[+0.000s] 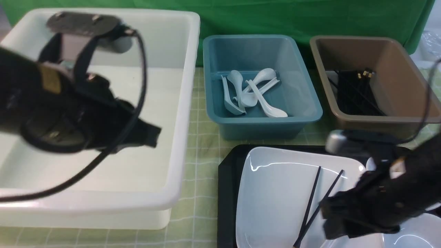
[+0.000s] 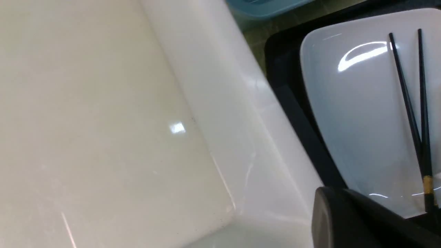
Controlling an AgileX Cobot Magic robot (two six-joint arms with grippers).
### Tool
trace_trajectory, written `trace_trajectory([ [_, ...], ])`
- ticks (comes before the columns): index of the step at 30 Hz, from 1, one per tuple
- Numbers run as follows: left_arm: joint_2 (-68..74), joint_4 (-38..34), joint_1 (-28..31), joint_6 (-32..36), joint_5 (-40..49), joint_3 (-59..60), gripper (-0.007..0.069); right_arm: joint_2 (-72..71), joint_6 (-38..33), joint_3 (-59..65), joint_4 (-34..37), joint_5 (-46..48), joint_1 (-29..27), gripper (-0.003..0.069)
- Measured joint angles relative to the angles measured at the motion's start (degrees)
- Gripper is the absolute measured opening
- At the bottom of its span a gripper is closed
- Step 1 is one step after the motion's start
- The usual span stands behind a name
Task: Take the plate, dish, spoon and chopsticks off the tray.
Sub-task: Use the right arm to grab a pair of chopsticks from the plate
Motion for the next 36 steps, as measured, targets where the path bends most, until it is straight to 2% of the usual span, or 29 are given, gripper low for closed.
trace_trajectory([
  [2,-2.7,-0.1,0.6,0.0,-1.8,3.6,0.0002,6.1,4.4,-2.8,-2.7,-0.7,2.8,0.0512],
  [4,-3.7,-0.1,0.6,0.0,-2.5,5.0,0.0002,9.6,5.7,-4.6,-3.3,-1.1,4.0,0.0562],
  [12,-4.4,-0.3,0.6,0.3,-2.6,6.1,0.0002,17.9,8.6,-8.7,-3.6,-1.7,4.7,0.0564],
  [15,-4.4,-0.3,0.6,1.4,-2.8,6.1,0.0002,19.1,9.6,-9.0,-3.6,-2.5,4.7,0.0550],
  [18,-4.4,-0.3,0.6,2.2,-3.1,6.1,0.0002,19.8,10.0,-9.1,-3.4,-3.4,4.7,0.0501],
  [22,-4.4,-0.3,0.6,2.9,-3.4,6.1,0.0002,19.9,10.0,-9.1,-2.7,-4.0,4.7,0.0376],
  [25,-4.4,-0.3,0.6,3.0,-3.6,6.1,0.0002,20.0,10.0,-9.1,-2.2,-4.9,4.7,0.0225],
  [27,-4.4,-0.3,0.6,3.3,-3.6,6.1,0.0002,20.1,10.0,-9.1,-1.7,-5.4,4.7,0.0182],
  [31,-4.4,-0.3,0.6,3.7,-3.6,6.1,0.0002,20.6,10.0,-9.1,-1.0,-5.6,4.7,0.0188],
  [36,-4.4,-0.3,0.6,4.3,-3.6,6.1,0.0002,21.6,10.0,-9.2,-0.6,-5.6,4.7,0.0267],
])
